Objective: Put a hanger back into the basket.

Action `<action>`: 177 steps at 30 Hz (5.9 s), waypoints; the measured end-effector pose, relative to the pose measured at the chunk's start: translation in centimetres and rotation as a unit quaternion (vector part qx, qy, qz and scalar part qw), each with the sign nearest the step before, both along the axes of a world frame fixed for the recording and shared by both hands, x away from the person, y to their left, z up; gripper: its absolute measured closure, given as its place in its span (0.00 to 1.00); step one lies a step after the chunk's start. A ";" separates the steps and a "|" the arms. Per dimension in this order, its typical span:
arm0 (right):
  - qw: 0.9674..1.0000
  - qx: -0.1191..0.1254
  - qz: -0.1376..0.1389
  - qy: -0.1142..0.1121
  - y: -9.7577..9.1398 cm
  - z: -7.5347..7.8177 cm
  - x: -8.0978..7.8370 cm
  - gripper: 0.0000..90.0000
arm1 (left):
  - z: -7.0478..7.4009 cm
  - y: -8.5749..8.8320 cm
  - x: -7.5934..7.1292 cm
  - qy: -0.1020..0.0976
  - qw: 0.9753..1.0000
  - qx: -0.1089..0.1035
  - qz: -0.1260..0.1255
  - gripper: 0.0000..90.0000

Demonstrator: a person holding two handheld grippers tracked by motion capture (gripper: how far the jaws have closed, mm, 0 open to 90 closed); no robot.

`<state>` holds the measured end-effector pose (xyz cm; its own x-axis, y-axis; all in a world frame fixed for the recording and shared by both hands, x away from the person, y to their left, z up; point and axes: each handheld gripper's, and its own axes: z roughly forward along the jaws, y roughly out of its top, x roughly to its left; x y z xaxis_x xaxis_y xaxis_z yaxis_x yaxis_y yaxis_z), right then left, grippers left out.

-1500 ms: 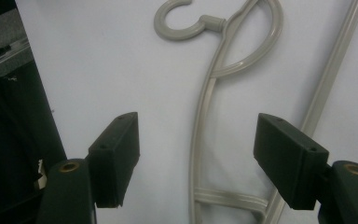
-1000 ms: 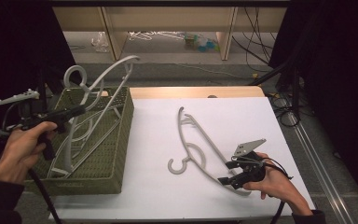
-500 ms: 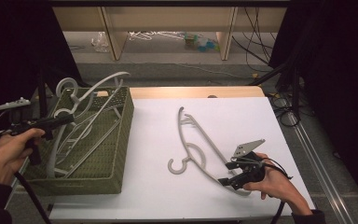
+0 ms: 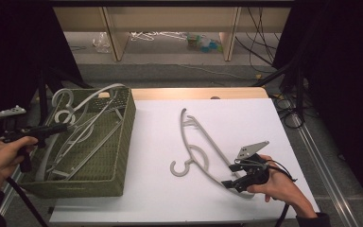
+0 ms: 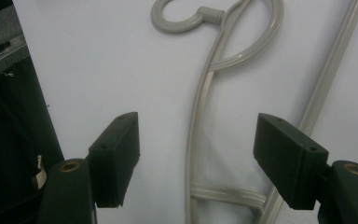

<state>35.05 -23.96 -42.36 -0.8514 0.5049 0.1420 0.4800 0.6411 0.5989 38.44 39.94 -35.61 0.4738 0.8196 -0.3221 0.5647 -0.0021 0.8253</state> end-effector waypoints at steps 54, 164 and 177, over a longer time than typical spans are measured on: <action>1.000 0.001 -0.020 -0.003 -0.1 -0.3 0.2 0.34 | -4.2 -0.3 1.6 0.059 0.983 0.094 0.145 0.60; 0.986 -0.161 -0.007 0.035 7.1 -3.6 3.3 0.89 | -7.5 -24.4 -10.1 -0.079 0.986 0.045 -0.141 0.20; 0.986 -0.130 0.097 0.047 4.5 -1.4 1.8 0.91 | -7.6 -25.2 -9.5 -0.093 0.980 0.079 -0.157 0.23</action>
<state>36.89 -19.47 -43.72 -0.9246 0.3643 0.1118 0.3793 0.8522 0.3604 28.95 14.75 -43.19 0.7496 0.6561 -0.0874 0.3556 -0.2878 0.8892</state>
